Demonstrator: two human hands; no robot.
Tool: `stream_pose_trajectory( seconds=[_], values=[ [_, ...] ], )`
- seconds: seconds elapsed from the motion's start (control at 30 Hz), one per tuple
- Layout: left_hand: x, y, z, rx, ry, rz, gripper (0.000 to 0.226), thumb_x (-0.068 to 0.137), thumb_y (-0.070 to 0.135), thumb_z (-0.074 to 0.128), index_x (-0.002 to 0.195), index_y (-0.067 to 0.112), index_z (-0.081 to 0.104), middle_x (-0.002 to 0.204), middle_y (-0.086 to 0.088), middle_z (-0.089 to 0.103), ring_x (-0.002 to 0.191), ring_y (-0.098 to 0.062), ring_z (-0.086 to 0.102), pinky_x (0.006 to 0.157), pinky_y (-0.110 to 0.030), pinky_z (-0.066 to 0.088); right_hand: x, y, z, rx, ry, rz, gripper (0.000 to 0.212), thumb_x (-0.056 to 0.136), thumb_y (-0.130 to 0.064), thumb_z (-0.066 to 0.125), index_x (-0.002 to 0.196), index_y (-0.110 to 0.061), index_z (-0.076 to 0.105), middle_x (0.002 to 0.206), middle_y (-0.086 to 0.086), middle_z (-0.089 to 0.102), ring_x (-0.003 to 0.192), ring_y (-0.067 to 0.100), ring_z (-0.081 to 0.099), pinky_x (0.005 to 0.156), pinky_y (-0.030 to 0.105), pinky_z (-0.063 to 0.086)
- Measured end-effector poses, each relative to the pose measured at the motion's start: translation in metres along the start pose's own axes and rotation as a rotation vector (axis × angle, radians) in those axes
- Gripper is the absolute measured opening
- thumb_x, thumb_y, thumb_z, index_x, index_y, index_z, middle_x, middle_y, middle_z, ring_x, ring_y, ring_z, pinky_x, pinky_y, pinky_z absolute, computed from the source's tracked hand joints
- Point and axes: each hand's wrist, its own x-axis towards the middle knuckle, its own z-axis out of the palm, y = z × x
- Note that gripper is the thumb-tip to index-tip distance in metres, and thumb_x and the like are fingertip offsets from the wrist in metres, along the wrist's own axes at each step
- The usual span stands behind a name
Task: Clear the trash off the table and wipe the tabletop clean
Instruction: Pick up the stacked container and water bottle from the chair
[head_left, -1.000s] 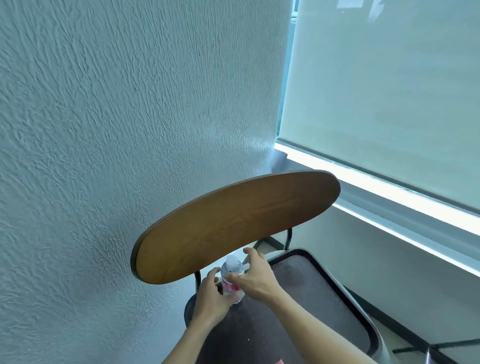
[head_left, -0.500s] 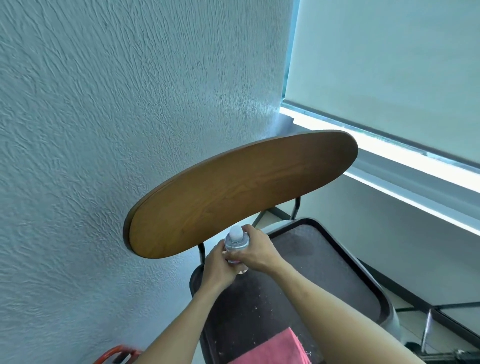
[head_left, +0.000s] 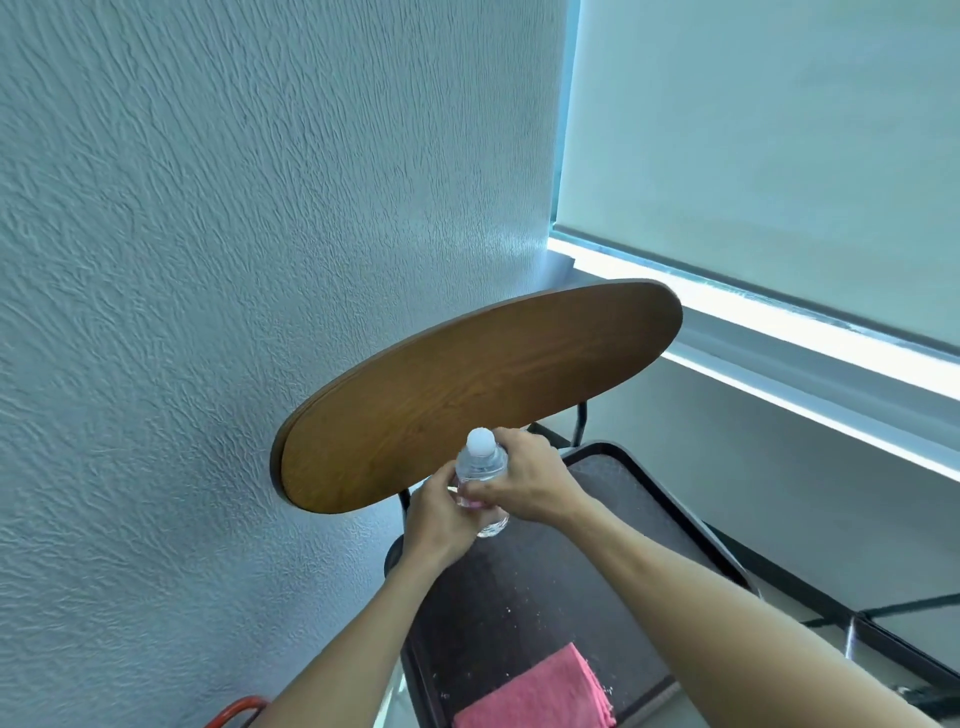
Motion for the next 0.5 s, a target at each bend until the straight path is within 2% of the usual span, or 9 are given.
stream_pose_trajectory(
  seconds=[0.13,0.23,0.37,0.5],
  values=[
    [-0.013,0.041,-0.015,-0.026,0.003,0.102,0.047,0.06,0.037,0.088,0.101,0.033,0.065,0.09,0.013,0.071,0.082,-0.01,0.068,0.065,-0.024,0.055,-0.013,-0.021,-0.041,0.004,0.05,-0.061,0.041,0.056,-0.053,0.073,0.083,-0.024,0.064,0.078,-0.008,0.067,0.072,0.012,0.065,0.068,0.04,0.057],
    [-0.025,0.083,-0.027,-0.052,0.006,0.185,0.043,0.059,0.036,0.087,0.096,0.033,0.067,0.084,0.012,0.071,0.078,-0.007,0.068,0.063,-0.021,0.052,-0.024,-0.039,-0.077,-0.001,0.117,-0.09,0.041,0.057,-0.056,0.073,0.081,-0.025,0.064,0.076,-0.009,0.067,0.071,0.01,0.063,0.068,0.037,0.056],
    [-0.037,0.142,-0.039,-0.069,-0.019,0.287,0.046,0.056,0.038,0.084,0.098,0.037,0.066,0.086,0.012,0.07,0.078,-0.01,0.067,0.07,-0.031,0.056,-0.044,-0.065,-0.132,-0.01,0.211,-0.153,0.043,0.059,-0.058,0.074,0.087,-0.026,0.066,0.08,-0.008,0.068,0.074,0.01,0.064,0.07,0.037,0.057],
    [-0.045,0.195,-0.041,-0.053,-0.04,0.416,0.048,0.052,0.051,0.076,0.097,0.048,0.062,0.09,0.013,0.071,0.079,-0.009,0.067,0.077,-0.04,0.059,-0.067,-0.084,-0.185,-0.012,0.288,-0.208,0.043,0.062,-0.057,0.073,0.091,-0.027,0.065,0.082,-0.006,0.07,0.075,0.012,0.067,0.07,0.041,0.058]
  ],
)
